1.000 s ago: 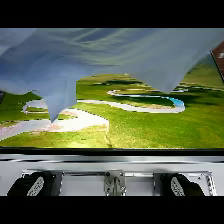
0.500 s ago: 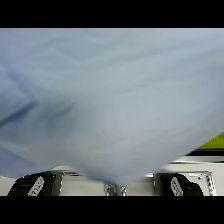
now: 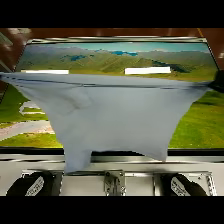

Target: Fold the shirts.

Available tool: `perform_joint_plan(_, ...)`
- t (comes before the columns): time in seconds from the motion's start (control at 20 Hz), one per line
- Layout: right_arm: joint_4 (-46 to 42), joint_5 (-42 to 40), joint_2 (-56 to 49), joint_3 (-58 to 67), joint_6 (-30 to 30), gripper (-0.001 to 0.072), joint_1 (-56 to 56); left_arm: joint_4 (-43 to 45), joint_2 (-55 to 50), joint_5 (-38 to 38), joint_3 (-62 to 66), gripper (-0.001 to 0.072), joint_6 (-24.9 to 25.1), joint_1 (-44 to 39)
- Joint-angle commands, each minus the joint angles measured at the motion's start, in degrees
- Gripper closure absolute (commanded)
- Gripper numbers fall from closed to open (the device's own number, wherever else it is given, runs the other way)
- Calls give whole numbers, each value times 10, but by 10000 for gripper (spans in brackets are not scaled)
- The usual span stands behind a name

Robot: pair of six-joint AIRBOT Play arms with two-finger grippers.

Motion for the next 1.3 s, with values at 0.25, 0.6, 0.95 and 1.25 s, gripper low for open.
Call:
perform_joint_plan(0.25,30,-544,-276,-72,37,654,120,-197,-356,307,7,672,62,-2)
perform_joint_plan(0.6,74,-739,-415,-72,37,653,142,-224,-518,507,52,671,65,-35)
perform_joint_plan(0.95,101,-672,-440,-72,42,653,141,-211,-563,440,52,672,66,-51)
perform_joint_plan(1.25,68,-425,-415,-72,42,653,109,-172,-566,156,57,672,65,0)
